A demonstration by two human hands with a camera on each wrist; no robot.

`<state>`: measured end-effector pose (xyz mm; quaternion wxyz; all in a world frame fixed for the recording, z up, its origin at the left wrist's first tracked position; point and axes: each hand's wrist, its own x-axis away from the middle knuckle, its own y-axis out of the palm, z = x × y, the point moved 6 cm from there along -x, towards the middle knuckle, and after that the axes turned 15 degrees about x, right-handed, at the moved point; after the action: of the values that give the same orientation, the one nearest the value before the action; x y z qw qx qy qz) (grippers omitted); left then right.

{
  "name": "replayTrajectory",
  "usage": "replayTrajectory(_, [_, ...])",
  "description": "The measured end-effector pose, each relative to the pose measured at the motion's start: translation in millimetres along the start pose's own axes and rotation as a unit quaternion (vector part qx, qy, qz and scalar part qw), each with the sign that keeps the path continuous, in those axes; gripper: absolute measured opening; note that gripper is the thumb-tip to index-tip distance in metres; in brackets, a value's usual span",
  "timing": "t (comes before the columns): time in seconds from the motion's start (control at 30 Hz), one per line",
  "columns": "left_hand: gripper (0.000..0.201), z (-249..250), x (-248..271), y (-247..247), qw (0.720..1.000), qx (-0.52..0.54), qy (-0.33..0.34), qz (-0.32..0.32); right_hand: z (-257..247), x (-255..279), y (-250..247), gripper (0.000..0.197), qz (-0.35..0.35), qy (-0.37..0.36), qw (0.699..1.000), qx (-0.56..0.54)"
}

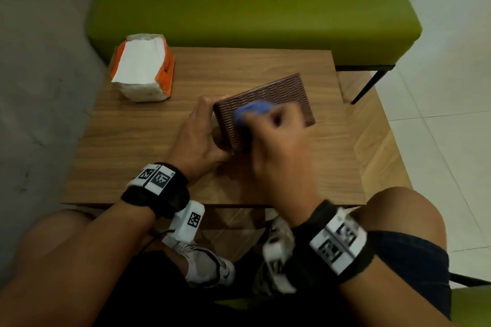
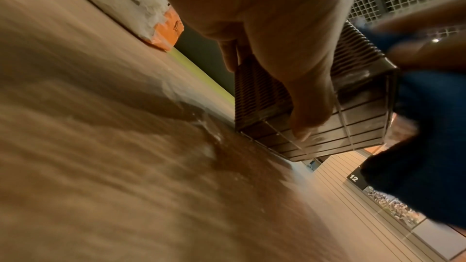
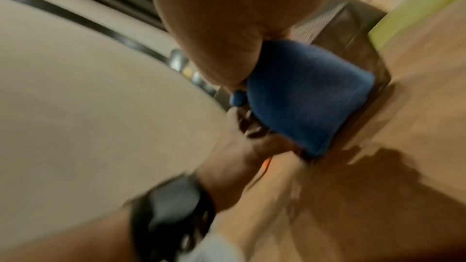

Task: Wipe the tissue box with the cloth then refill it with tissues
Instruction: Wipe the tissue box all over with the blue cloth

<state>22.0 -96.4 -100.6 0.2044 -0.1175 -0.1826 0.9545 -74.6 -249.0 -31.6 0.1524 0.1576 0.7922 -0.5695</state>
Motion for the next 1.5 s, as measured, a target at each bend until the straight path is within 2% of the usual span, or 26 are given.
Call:
replayTrajectory(0.07, [0.085, -0.8, 1.4, -1.2, 1.0, 0.009, 0.002, 0.011, -29.7, 19.8, 9.7, 0.031, -0.058, -0.084, 0.995, 0.007])
replayTrajectory(0.13, [0.09, -2.0, 2.9, -1.4, 1.0, -0.003, 0.018, 0.009, -13.0, 18.3, 6.8, 0.031, -0.049, -0.077, 0.996, -0.003])
replayTrajectory(0.23, [0.102, 0.2, 3.1, 0.2, 1.0, -0.019, 0.015, 0.001, 51.9, 0.1, -14.0, 0.028, 0.051, 0.079, 0.995, -0.031])
replayTrajectory(0.3, [0.102, 2.1, 2.0, 3.4, 1.0, -0.016, 0.013, 0.006, 66.4, -3.3, -20.1, 0.025, 0.085, 0.151, 0.984, -0.036])
replayTrajectory(0.33, [0.101, 2.5, 1.2, 4.1, 1.0, -0.008, 0.01, 0.01, 54.6, -2.9, -17.9, 0.025, 0.079, 0.141, 0.987, -0.023])
replayTrajectory(0.37, [0.098, 2.7, 0.5, 4.5, 1.0, 0.004, 0.006, 0.014, 33.4, -0.7, -12.5, 0.025, 0.054, 0.1, 0.993, -0.018])
replayTrajectory(0.47, [0.081, 1.7, -0.9, 3.9, 0.999, 0.037, 0.015, 0.017, -22.9, 18.1, 12.0, 0.026, -0.085, -0.019, 0.995, -0.048])
replayTrajectory(0.5, [0.081, 0.6, -0.3, 3.1, 0.999, 0.037, 0.02, 0.018, -22.9, 20.8, 12.4, 0.026, -0.095, -0.035, 0.994, -0.047])
replayTrajectory(0.57, [0.094, -2.1, 1.2, 1.1, 0.999, 0.025, 0.015, 0.022, 0.9, 14.7, 1.7, 0.028, -0.04, -0.028, 0.998, -0.025])
replayTrajectory(0.67, [0.105, -3.3, 2.1, 4.0, 1.0, 0.01, 0.014, 0.02, 58.1, -2.1, -17.8, 0.026, 0.064, 0.104, 0.992, -0.027])
replayTrajectory(0.73, [0.105, -2.5, 1.6, 7.4, 0.999, 0.017, 0.018, 0.026, 57.2, -6.4, -18.0, 0.025, 0.074, 0.133, 0.988, -0.022])
replayTrajectory(0.77, [0.104, -2.7, 1.1, 8.0, 0.999, 0.031, 0.013, 0.033, 41.7, -5.4, -13.0, 0.025, 0.053, 0.102, 0.993, -0.015])
replayTrajectory(0.83, [0.096, -3.0, 0.0, 9.3, 0.997, 0.069, 0.0, 0.043, 4.6, 4.3, -0.3, 0.028, -0.01, -0.005, 1.0, -0.015])
replayTrajectory(0.87, [0.092, -3.1, -0.1, 9.8, 0.996, 0.08, -0.006, 0.047, -5.6, 10.6, 2.4, 0.03, -0.033, -0.04, 0.998, -0.02])
replayTrajectory(0.9, [0.092, -3.1, 0.2, 9.9, 0.995, 0.086, -0.005, 0.052, -5.5, 13.0, 1.9, 0.03, -0.039, -0.047, 0.998, -0.032])
replayTrajectory(1.03, [0.107, -9.8, 3.1, 9.9, 0.995, 0.069, 0.004, 0.067, 46.5, -1.7, -23.8, 0.034, 0.023, 0.099, 0.989, -0.11])
replayTrajectory(1.13, [0.112, -13.9, 5.4, 10.6, 0.995, 0.061, 0.005, 0.077, 69.5, -13.7, -33.7, 0.034, -0.013, 0.138, 0.979, -0.153])
replayTrajectory(1.23, [0.111, -10.8, 4.0, 12.3, 0.994, 0.084, 0.024, 0.061, 39.3, -12.5, -23.0, 0.03, -0.075, 0.046, 0.992, -0.089])
replayTrajectory(1.37, [0.093, -8.2, 3.3, 8.8, 0.993, 0.099, 0.039, 0.042, -10.6, 4.2, -2.7, 0.031, -0.108, -0.097, 0.989, -0.003])
replayTrajectory(1.4, [0.096, -7.6, 3.2, 6.6, 0.994, 0.093, 0.03, 0.04, -3.7, 0.0, -4.0, 0.031, -0.094, -0.092, 0.991, 0.006])
replayTrajectory(1.43, [0.102, -7.5, 2.7, 4.3, 0.996, 0.085, 0.02, 0.037, 12.6, -7.1, -6.5, 0.031, -0.067, -0.056, 0.996, 0.003])
replayTrajectory(1.5, [0.11, -5.7, 1.6, 0.9, 0.997, 0.072, 0.002, 0.019, 55.9, -21.7, -16.5, 0.029, -0.003, 0.057, 0.998, -0.022])
